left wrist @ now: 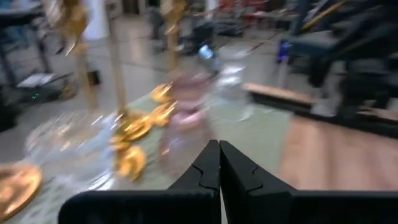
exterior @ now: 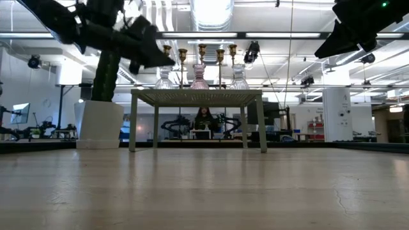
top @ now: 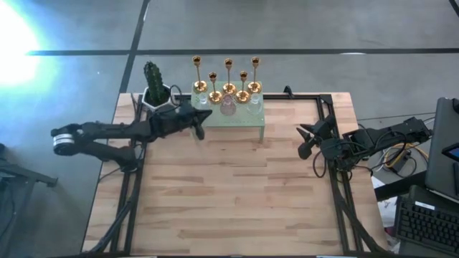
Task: Pick & Place candle stick holders
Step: Return to Home Position
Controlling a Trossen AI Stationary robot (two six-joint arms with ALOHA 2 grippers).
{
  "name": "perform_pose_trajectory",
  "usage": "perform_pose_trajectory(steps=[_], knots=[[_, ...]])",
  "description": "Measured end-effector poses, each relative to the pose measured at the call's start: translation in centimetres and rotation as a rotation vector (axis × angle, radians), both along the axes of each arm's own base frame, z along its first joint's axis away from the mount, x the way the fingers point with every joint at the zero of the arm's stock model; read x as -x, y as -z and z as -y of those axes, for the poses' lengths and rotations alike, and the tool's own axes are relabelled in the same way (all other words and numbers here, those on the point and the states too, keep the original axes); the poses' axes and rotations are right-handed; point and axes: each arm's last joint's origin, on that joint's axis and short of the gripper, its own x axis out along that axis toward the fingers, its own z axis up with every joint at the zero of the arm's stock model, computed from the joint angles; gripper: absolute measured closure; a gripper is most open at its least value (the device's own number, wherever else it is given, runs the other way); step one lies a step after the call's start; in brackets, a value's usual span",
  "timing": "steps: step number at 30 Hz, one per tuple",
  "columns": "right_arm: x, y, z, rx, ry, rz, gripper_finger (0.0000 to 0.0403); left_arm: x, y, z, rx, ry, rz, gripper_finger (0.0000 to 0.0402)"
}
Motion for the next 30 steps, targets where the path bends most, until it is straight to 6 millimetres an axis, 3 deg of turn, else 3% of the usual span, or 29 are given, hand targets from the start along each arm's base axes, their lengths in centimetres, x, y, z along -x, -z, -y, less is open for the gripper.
perform_pose_trajectory(steps=[6, 11, 20, 26, 30], knots=[[0.0, 0.0, 0.0, 0.0, 0.0, 0.0, 0.0329, 1.3, -1.9, 3.6, -0.015, 0.332, 0.014, 0.0397], [0.0, 0.0, 0.0, 0.0, 0.0, 0.0, 0.0335, 2.1, -2.8, 5.2, 0.032, 0.635, 0.067, 0.0389], [0.0, 0.0, 0.0, 0.0, 0.0, 0.0, 0.0321, 3.4, -3.6, 5.5, 0.205, 0.718, 0.108, 0.0387], [0.0, 0.0, 0.0, 0.0, 0.0, 0.001, 0.0313, 7.9, -6.4, 7.2, -0.036, 0.808, 0.287, 0.0384], [0.0, 0.0, 0.0, 0.0, 0.0, 0.001, 0.0312, 10.4, -4.6, 8.3, -0.147, 0.842, 0.277, 0.0383]])
